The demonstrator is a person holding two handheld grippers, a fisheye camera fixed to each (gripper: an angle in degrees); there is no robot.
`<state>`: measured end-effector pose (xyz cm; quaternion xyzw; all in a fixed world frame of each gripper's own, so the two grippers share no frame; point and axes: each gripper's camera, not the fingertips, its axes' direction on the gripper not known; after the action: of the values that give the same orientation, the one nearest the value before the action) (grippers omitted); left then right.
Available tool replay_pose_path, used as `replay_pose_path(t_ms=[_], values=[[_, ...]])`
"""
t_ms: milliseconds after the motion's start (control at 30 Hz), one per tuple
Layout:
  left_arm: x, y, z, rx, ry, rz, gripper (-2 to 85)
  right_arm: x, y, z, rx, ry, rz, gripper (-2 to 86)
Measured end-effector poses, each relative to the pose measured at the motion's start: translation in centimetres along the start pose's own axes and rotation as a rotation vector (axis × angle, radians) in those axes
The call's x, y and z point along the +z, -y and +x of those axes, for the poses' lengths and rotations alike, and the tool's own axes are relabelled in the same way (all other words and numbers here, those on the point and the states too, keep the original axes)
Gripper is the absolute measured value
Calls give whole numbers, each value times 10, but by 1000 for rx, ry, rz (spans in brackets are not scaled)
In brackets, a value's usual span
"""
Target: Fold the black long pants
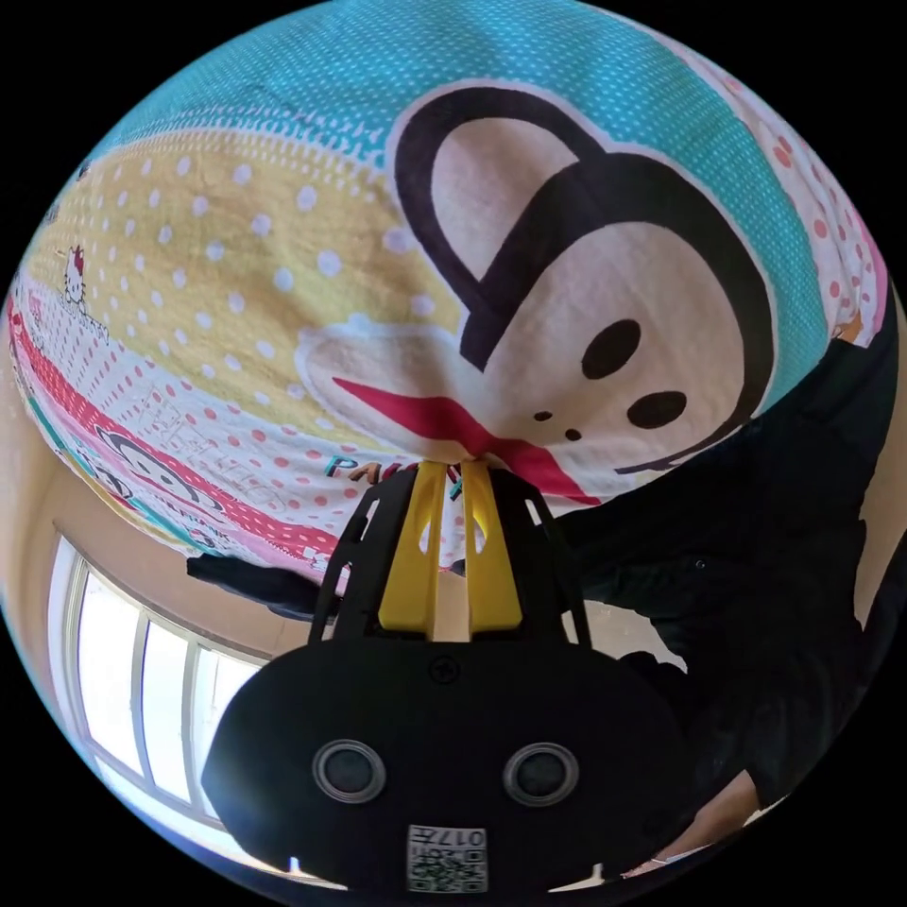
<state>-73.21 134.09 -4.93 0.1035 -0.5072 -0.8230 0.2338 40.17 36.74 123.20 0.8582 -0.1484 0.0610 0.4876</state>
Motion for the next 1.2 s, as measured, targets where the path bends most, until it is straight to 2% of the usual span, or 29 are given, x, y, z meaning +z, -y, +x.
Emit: replay_pose_path(t_ms=[267, 467, 500, 567, 633, 667, 733, 833, 900, 967, 1067, 1133, 1200], values=[[-32, -57, -34, -63, -59, 164, 38, 59, 62, -138, -194, 255, 5, 35], [-57, -119, -70, -173, -155, 308, 35, 72, 67, -217, -300, 685, 50, 32], [-59, -143, -80, -220, -203, 384, 35, 66, 65, -220, -287, 729, 86, 32], [-55, -194, -96, -296, -309, 553, 32, 66, 61, -229, -292, 643, 109, 33], [-24, -273, -117, -420, -589, 836, 32, 109, 48, -250, -350, 481, 5, 34], [-12, -292, -120, -435, -682, 909, 35, 125, 42, -253, -350, 487, -29, 35], [50, -353, -115, -425, -1074, 1187, 64, 199, 11, -259, -319, 557, -171, 36], [119, -401, -87, -373, -1396, 1375, 65, 298, -35, -263, -266, 465, -323, 36], [135, -433, -66, -406, -1387, 1403, 59, 349, -56, -258, -234, 399, -386, 37], [127, -471, -46, -433, -1269, 1415, 63, 385, -66, -246, -147, 426, -416, 37], [77, -523, -11, -345, -1010, 1445, 76, 418, -61, -235, -31, 487, -392, 37], [22, -542, 19, -275, -763, 1440, 97, 438, -48, -245, -7, 452, -384, 37], [-16, -539, 38, -246, -621, 1442, 135, 452, -38, -263, -29, 398, -379, 36]])
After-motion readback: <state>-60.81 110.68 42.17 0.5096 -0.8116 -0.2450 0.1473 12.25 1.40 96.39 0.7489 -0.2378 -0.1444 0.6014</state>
